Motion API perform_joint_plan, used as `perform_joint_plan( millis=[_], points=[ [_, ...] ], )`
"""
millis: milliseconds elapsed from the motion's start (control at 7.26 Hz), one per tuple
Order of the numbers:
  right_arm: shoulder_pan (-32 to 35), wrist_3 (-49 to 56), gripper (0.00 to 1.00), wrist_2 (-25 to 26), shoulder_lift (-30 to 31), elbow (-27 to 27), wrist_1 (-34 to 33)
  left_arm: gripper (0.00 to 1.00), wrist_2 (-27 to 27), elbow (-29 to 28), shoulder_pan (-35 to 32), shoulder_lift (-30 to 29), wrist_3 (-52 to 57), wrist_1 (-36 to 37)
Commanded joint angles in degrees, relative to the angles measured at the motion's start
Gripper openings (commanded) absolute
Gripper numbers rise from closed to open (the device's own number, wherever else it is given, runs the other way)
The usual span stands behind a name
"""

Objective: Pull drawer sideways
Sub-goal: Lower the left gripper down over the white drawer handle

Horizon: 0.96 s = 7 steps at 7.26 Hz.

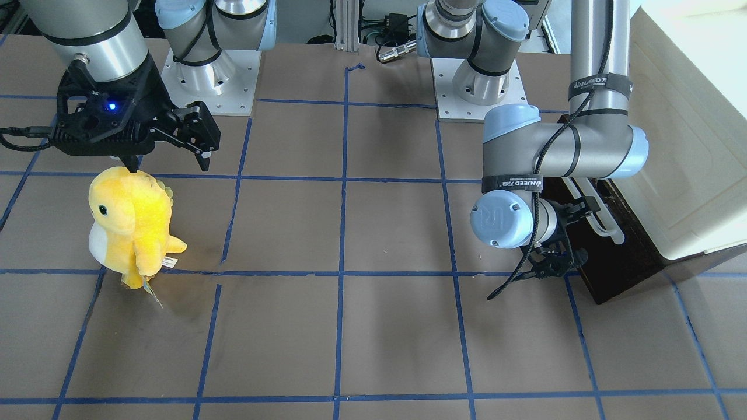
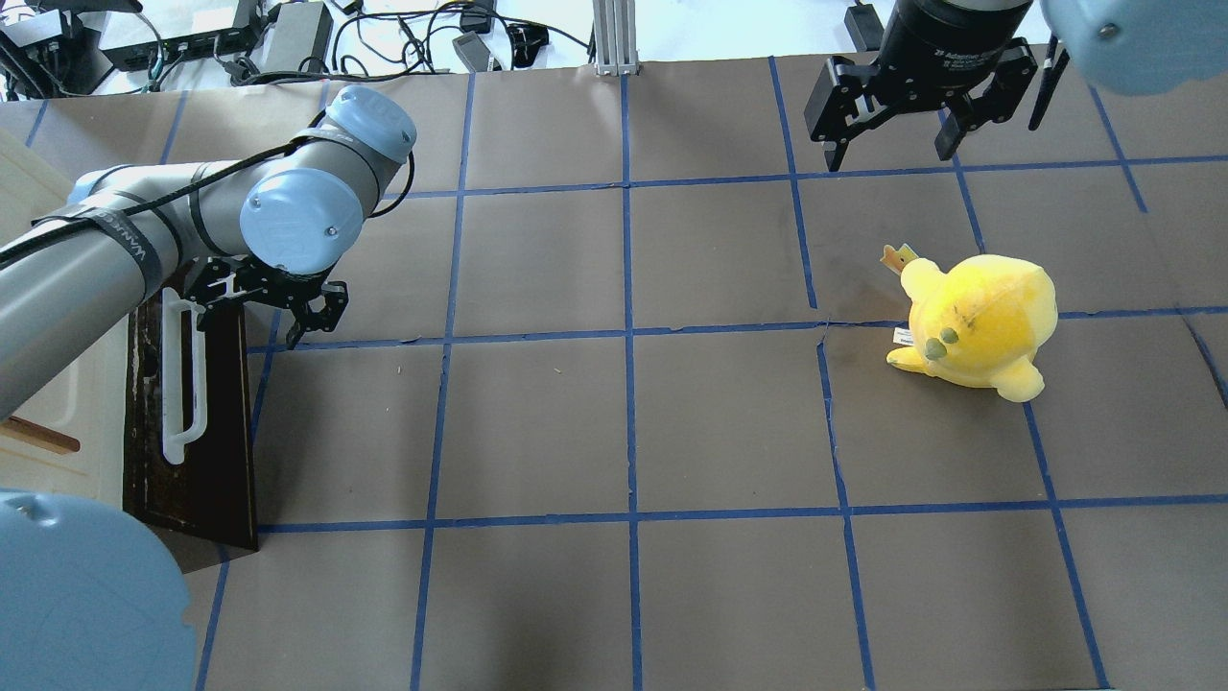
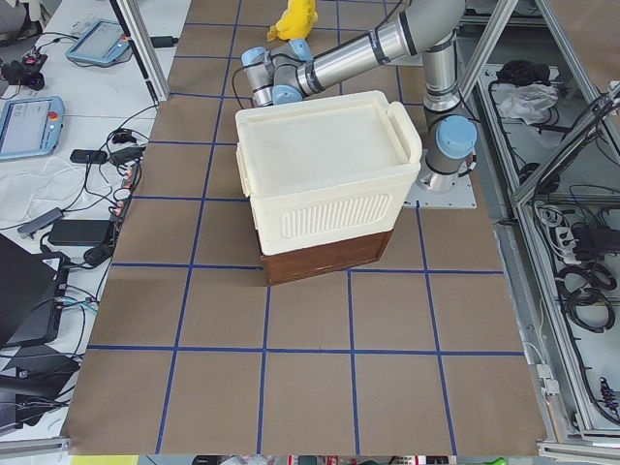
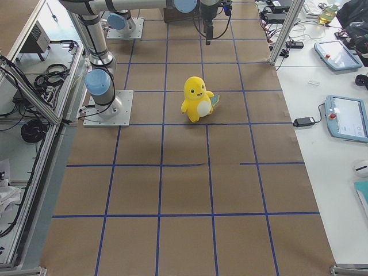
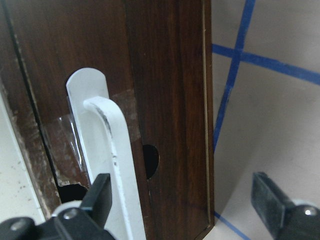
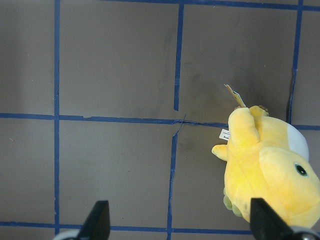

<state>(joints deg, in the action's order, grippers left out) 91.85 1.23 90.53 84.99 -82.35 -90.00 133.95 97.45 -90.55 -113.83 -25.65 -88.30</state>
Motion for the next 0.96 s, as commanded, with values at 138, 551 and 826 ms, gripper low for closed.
perform_joint_plan(
  millis=[138,551,826],
  points=[
    [0.00,0.00,1.00,0.00,0.00,0.00,0.00,1.00,6.39,-2.08,-0.60,-2.61,-0.28,-7.84],
    [0.00,0.00,1.00,0.00,0.00,0.00,0.00,1.00,11.62,-2.09,-1.47,-3.85,-0.37,-8.11],
    [0.00,0.09,1.00,0.00,0.00,0.00,0.00,1.00,9.31,-0.95,-1.48,-1.93,-0.37,-8.98]
  ],
)
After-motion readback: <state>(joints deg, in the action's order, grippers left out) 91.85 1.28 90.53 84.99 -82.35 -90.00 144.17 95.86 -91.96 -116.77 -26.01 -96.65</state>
